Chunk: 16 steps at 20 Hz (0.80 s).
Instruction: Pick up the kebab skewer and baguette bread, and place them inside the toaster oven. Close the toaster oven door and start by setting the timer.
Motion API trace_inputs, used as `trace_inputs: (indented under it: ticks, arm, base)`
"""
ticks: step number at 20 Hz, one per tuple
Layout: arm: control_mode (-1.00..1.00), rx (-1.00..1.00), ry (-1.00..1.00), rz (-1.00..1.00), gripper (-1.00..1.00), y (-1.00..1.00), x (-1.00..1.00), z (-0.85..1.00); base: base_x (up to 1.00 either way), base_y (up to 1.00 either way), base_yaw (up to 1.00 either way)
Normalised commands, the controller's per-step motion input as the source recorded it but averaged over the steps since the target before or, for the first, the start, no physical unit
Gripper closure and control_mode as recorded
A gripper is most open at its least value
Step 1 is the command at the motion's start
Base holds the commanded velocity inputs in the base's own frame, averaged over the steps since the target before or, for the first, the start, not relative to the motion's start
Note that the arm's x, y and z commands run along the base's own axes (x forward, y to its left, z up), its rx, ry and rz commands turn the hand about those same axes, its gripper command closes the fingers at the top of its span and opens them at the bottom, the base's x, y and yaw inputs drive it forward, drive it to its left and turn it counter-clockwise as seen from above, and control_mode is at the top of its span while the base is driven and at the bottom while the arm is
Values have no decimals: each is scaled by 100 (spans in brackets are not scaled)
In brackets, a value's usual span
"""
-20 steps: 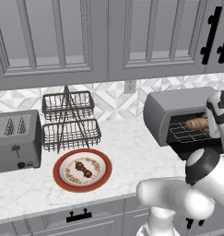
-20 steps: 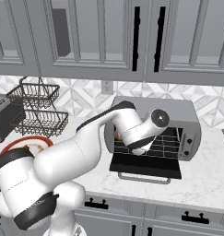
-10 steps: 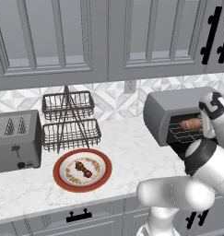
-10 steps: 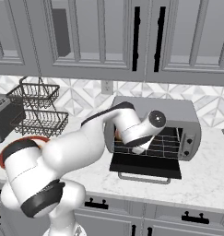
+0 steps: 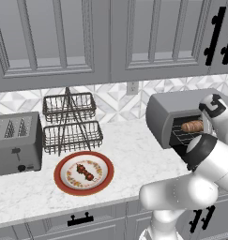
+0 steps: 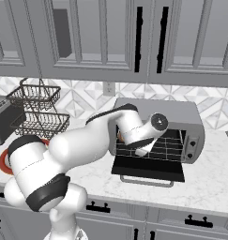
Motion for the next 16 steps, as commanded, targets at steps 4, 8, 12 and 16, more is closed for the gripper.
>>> trace_inputs:
  ticks: [4,8,12,16]
  arm:
    - [-100,0,0,0,100,0,28,-2]
    - [-100,0,0,0,100,0,34,0]
    - [-100,0,0,0,-100,0,25,0]
    - [-100,0,0,0,-100,0,0,0]
  base:
    - [0,0,0]
    - [0,0,0]
    - [0,0,0]
    - [0,0,0]
